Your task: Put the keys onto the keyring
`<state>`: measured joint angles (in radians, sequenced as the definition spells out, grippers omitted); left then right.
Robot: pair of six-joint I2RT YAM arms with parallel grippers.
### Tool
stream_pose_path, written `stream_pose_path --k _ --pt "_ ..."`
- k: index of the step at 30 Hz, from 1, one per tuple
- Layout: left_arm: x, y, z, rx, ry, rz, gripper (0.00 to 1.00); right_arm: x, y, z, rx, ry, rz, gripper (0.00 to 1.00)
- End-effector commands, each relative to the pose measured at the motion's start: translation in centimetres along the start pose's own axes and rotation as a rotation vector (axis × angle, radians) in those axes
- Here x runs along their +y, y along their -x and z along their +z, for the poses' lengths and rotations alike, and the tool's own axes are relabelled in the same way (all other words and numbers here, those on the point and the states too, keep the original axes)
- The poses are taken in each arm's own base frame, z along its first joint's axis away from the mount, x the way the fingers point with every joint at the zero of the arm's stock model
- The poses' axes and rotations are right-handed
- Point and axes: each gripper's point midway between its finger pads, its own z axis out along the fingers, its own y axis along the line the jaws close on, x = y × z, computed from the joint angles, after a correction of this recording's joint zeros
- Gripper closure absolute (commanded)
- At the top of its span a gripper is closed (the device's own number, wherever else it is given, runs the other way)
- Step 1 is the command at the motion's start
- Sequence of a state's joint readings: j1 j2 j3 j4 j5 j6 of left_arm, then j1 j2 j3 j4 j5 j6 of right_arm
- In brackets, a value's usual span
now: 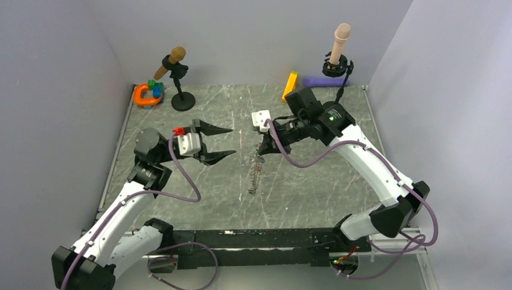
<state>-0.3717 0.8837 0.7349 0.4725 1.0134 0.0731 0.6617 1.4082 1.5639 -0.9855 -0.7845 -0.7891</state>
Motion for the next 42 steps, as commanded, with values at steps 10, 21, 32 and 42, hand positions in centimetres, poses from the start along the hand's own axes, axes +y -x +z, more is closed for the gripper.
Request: stream_pose_path --k 10,21,32,42 --pt "-1.7 -3.8 2.7 0.194 -0.023 0.121 0.42 -0.3 -2.3 -2.0 0.249 0.065 0.002 1.0" --pt "-1.9 -5.0 5.9 0.174 -0.003 -0.012 0.57 -1.0 -3.3 -2.0 0.323 0.053 0.061 1.0" --pt "-3.2 -7.0 8.2 0.174 -0.027 -0.066 0.62 -0.9 -2.6 -1.6 0.287 0.077 0.089 1.0" --pt "-3.3 -8.0 7.9 0.191 -0.01 -0.063 0.62 -0.9 -1.9 -1.7 0.25 0.08 0.094 1.0"
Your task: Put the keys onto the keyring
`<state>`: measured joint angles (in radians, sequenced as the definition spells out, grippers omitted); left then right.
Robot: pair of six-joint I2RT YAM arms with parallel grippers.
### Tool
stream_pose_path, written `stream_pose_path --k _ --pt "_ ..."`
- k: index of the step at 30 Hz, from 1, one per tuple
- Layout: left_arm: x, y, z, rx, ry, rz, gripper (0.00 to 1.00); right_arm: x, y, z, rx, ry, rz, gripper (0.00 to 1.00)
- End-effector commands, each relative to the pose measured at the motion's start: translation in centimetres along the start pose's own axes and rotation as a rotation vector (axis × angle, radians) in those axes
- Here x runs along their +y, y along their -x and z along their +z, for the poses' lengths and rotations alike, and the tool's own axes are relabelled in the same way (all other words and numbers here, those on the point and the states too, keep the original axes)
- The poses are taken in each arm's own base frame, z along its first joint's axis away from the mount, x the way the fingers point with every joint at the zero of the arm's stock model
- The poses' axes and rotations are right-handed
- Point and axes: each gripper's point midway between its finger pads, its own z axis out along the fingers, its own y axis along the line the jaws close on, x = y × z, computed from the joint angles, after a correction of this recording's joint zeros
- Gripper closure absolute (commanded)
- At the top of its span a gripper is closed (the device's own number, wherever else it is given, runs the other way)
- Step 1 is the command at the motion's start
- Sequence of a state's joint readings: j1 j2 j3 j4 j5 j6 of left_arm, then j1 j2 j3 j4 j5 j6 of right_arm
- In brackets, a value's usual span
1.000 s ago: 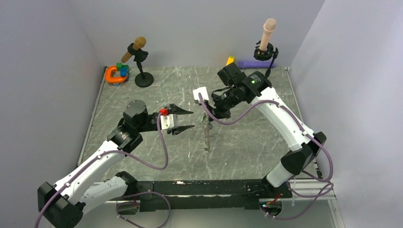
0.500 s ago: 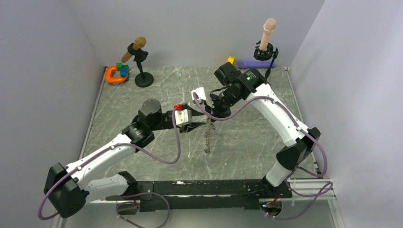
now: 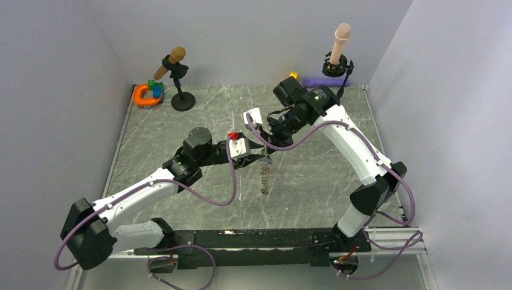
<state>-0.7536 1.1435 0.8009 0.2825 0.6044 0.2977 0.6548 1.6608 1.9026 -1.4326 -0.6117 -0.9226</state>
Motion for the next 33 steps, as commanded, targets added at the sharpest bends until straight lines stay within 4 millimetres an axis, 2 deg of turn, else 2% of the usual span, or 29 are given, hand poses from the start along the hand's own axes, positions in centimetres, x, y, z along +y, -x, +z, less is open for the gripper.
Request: stream_pose_path --k 1,13,17,21,26,27,29,33 --pt "0.3 0.9 0.1 -0.034 0.015 0.02 0.63 0.4 1.6 -1.1 -0.062 -0.007 -0.011 1.0" --pt "-0.2 0.8 0.5 -0.008 -0.038 0.022 0.78 0.7 1.7 -1.3 -0.07 -0.007 -0.013 1.0" --pt "-0.4 0.9 0.5 -0.009 -0.05 0.025 0.9 0.7 1.8 -1.3 -0.072 -0.005 -0.014 1.0" --pt "-0.3 1.2 0.5 -0.015 -0.05 0.022 0.91 0.8 1.7 -1.2 -0.072 -0.003 -0.014 1.0" --pt "-0.3 1.5 0.6 -0.026 -0.052 0.015 0.86 0.8 1.6 -1.2 -0.07 -0.002 -0.01 1.0" --pt "-0.4 1.5 0.6 -0.028 -0.055 0.013 0.88 0.8 1.6 -1.2 -0.069 -0.003 -0.009 1.0" --pt "-0.5 1.7 0.7 -0.034 -0.065 0.009 1.0 0.8 1.6 -1.2 -0.071 -0.002 -0.01 1.0" --pt "-0.7 1.9 0.5 -0.058 -0.061 -0.005 1.0 0.8 1.7 -1.2 -0.075 -0.004 -0.007 1.0"
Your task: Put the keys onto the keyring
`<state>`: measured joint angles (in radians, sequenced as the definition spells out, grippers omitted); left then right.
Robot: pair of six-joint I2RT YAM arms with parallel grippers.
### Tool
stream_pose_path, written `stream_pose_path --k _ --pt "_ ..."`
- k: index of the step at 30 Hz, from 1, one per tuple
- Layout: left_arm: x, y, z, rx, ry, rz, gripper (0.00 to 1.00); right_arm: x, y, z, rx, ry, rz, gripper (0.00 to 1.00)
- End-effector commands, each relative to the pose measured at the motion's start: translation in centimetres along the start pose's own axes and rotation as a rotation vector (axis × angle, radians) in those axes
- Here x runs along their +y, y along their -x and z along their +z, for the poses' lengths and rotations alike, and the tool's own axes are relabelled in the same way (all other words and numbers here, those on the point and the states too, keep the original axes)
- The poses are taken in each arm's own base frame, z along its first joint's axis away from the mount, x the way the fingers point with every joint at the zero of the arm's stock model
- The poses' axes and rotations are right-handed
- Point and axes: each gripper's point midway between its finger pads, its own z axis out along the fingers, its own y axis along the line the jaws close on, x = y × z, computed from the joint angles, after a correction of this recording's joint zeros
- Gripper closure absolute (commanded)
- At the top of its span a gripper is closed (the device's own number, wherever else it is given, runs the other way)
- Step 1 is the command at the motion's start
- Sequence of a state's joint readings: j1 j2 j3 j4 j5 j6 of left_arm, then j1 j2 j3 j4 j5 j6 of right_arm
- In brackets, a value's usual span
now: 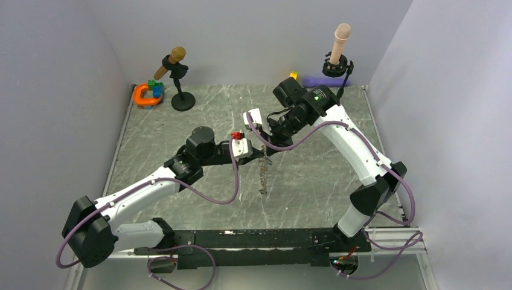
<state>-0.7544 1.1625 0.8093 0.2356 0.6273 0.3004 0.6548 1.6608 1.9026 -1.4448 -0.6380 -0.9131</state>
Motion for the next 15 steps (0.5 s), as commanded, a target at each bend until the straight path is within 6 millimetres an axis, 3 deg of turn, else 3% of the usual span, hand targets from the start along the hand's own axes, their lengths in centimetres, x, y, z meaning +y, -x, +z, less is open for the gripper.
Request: stream_pose_path --k 1,7,10,15 --pt "0.0 3.3 0.1 -0.105 -0.011 0.025 1.0 0.2 1.5 -1.3 -0.064 -0.032 -0.022 1.0" --pt "0.7 4.3 -1.1 -0.204 0.101 -0.025 1.0 0.1 2.2 -2.1 -0.118 -0.042 -0.013 0.69" --pt "1.0 4.9 -1.5 -0.248 0.132 -0.063 1.0 -0.1 2.7 -2.7 -0.154 -0.051 -0.019 0.62" --pt "1.7 6.8 -3.1 -0.431 0.235 -0.155 1.0 -0.2 4.3 -4.5 -0.252 -0.077 -0.084 0.59"
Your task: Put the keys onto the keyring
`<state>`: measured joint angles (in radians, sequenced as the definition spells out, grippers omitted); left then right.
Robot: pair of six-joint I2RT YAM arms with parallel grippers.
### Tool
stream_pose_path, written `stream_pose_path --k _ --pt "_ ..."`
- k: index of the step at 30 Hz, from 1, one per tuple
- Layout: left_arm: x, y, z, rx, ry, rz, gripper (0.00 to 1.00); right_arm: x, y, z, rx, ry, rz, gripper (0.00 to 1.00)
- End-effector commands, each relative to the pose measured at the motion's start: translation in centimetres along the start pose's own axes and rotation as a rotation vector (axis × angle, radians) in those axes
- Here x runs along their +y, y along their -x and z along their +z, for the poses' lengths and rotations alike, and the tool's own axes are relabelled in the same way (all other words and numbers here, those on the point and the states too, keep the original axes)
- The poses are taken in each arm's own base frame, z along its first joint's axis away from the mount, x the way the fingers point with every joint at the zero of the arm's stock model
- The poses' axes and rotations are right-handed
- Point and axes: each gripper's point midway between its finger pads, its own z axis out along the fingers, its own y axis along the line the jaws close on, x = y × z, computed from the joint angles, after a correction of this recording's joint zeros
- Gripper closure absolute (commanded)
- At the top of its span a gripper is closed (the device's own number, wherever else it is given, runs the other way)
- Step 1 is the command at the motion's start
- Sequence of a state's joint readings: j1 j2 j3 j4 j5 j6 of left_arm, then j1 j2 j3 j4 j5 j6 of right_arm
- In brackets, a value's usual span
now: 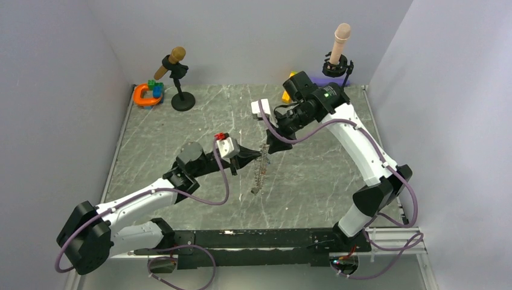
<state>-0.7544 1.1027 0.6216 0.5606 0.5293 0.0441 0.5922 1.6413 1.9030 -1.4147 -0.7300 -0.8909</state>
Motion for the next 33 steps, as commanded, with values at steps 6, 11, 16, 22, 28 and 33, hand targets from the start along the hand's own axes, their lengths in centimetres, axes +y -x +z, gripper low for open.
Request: stream_pose_path --k 6,11,16,22,28,33 --pt "1.5 9.8 -2.4 -0.517 0.148 -0.098 1.0 0.2 5.3 -4.7 -0.286 -0.053 -0.153 0.63" --pt "2.0 12.0 -2.9 -0.635 0.162 -0.091 1.0 0.0 6.3 -4.8 -0.348 -0.022 -0.165 0.66" --pt "2.3 13.2 -2.6 -0.681 0.155 -0.076 1.0 -0.9 7.9 -5.5 -0.379 -0.041 -0.199 0.65" --pt "2.2 13.6 -2.2 -0.677 0.14 -0.059 1.0 -1.7 9.1 -5.9 -0.409 -0.05 -0.181 0.66" --pt "2.4 13.6 -2.2 -0.678 0.15 -0.059 1.0 -1.5 8.5 -5.2 -0.406 -0.022 -0.137 0.74" --pt "2.8 13.4 -2.1 -0.666 0.168 -0.058 1.0 -1.1 8.4 -5.2 -0.41 -0.011 -0.118 0.75"
